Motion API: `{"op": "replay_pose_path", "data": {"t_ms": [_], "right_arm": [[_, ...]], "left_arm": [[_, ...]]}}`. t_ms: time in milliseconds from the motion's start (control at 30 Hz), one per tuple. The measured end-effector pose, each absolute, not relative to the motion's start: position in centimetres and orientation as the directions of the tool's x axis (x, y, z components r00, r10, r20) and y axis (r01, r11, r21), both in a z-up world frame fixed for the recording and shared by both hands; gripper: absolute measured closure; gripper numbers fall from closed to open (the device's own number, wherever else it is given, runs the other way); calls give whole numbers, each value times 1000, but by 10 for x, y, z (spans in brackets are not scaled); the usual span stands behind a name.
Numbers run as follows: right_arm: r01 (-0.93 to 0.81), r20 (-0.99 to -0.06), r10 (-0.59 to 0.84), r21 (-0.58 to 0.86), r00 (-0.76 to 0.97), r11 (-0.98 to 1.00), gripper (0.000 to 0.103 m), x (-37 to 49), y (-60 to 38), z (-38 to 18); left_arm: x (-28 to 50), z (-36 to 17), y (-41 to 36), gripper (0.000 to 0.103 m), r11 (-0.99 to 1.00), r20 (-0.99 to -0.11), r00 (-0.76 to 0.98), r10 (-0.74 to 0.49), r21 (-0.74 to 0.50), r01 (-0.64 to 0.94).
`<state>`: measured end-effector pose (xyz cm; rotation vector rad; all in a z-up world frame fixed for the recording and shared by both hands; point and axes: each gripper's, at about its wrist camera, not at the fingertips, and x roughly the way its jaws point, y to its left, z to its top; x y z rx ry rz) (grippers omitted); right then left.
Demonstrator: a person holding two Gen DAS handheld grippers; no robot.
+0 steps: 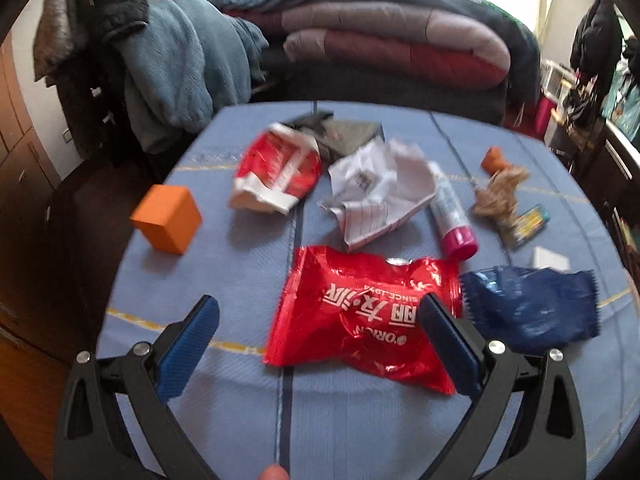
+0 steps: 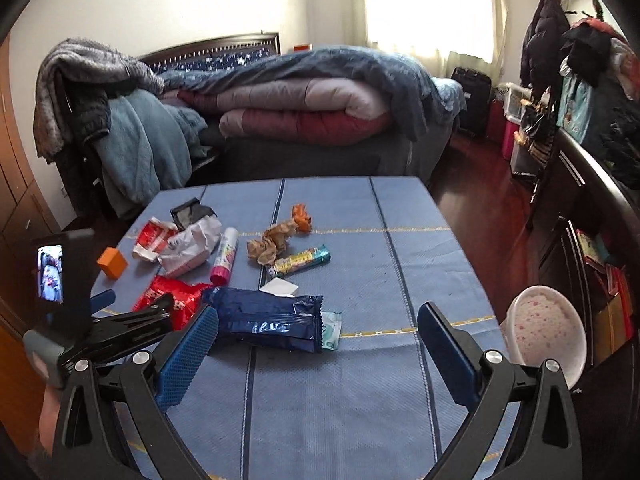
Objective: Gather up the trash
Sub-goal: 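Grasp the red chip bag with the left tool while the right tool grasps the blue wrapper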
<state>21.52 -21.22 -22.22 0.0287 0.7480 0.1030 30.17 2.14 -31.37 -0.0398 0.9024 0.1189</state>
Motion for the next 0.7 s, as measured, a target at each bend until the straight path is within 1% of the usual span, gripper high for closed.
{"op": "replay_pose_path", "data": {"t_ms": [133,333,400,467,500,533,567,600,633,667,700], "right_arm": [[-88,-697,111,68,709,994,4,228,-210,-234],[-94,-711,131,92,691,991,4,240,-207,-245],[-96,-718,134,93,683,991,4,244,-206,-248],[-100,-727,137,94,673,991,4,246,-204,-251],[-101,-730,138,94,670,990,4,247,-204,-253],[-102,-732,138,94,667,990,4,247,-203,-255],[-103,-735,140,95,664,990,4,247,-202,-256],[-105,-739,145,100,658,989,4,247,-201,-257],[-107,-740,149,105,656,989,4,248,-201,-258],[-110,-740,154,108,654,988,4,248,-200,-259],[-114,-743,159,112,651,987,4,249,-198,-260]], "left_arm": [[307,-316,16,4,996,-780,623,63,5,-95],[315,-324,5,4,998,-802,596,-24,-58,-37],[313,-322,1,7,998,-790,612,-32,-59,-24],[311,-322,0,18,997,-783,620,-52,-77,-14],[310,-322,-2,21,997,-779,625,-55,-77,-9],[309,-321,-3,39,996,-772,631,-74,-88,9],[308,-320,-4,62,996,-768,636,-79,-88,18],[308,-320,-5,64,995,-767,635,-92,-96,28],[307,-319,-4,71,992,-764,635,-114,-118,36],[306,-319,-2,80,988,-762,633,-141,-145,45],[305,-319,-1,81,986,-759,633,-153,-159,48]]}}
